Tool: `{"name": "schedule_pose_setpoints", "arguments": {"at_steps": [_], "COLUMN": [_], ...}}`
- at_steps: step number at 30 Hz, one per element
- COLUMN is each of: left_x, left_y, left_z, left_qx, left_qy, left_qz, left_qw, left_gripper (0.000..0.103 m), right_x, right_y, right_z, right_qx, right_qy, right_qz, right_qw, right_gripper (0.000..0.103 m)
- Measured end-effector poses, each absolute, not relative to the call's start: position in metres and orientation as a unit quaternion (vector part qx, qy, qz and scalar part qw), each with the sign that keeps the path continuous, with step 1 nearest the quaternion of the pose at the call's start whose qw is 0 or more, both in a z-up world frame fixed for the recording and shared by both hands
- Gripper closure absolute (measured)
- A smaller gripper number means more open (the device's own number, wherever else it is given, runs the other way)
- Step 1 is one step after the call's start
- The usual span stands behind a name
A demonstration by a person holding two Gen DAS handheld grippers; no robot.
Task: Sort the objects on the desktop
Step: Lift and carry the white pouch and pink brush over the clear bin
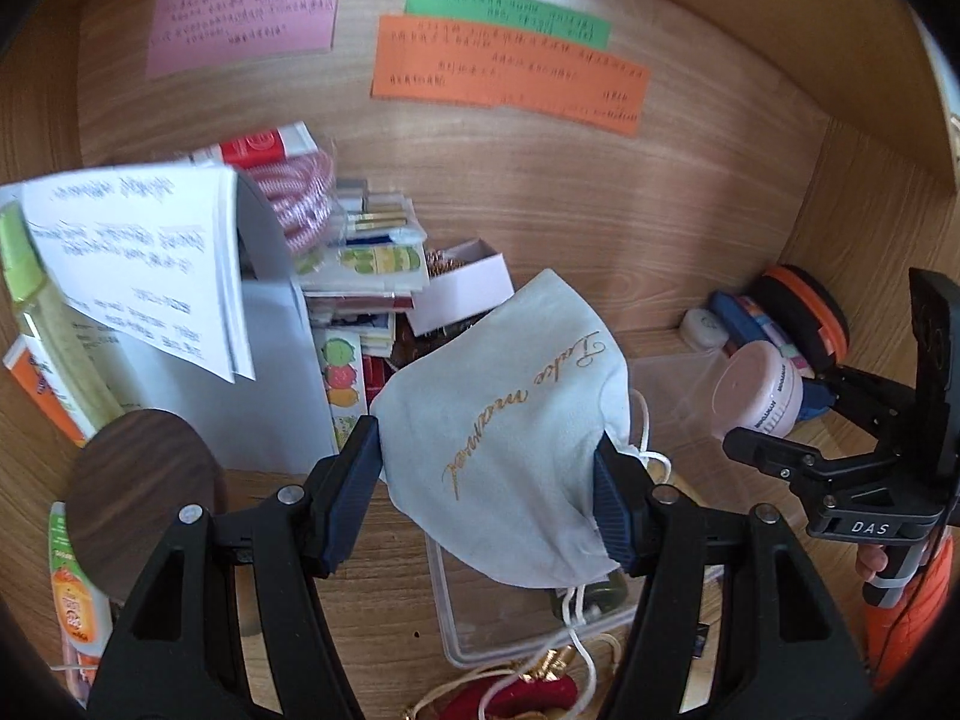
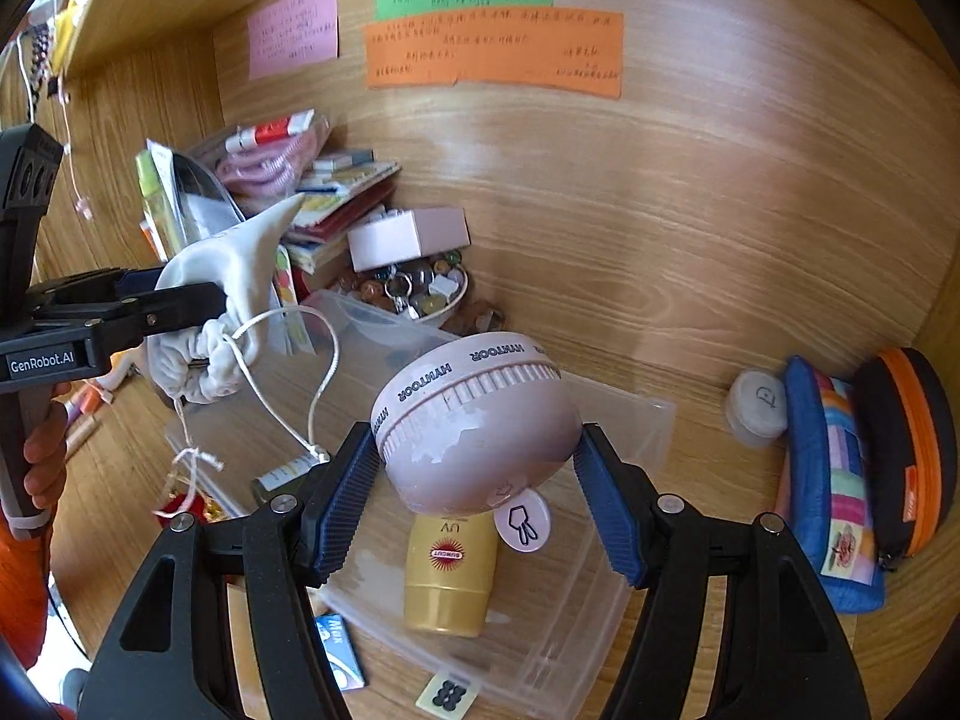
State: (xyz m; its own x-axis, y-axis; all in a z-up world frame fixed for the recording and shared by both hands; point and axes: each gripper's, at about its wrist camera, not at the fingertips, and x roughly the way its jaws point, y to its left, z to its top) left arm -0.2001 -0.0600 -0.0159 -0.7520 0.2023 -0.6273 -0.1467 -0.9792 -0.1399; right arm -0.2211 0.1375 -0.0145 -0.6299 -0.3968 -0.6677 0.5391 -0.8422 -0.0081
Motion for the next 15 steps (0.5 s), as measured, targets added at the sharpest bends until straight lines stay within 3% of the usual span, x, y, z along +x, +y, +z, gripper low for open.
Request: {"name": "schedule_pose_setpoints", "arguments": {"at_steps": [15], "left_x": [-0.224], "left_y": [-0.041], "left_z": [-0.048], "left_qx": [-0.369], "left_qy": [0.001], "left_qz": [0.925], "left_qw": [0.086], "left_gripper": [0.038], "right_x": [-0.246], "right_y": [0.119], "right_z": [-0.039], "right_qx": [0.378], "right_qy": [0.164], "right_qz": [-0.875], "right_qw": [0.252], "right_gripper": [0.04]}}
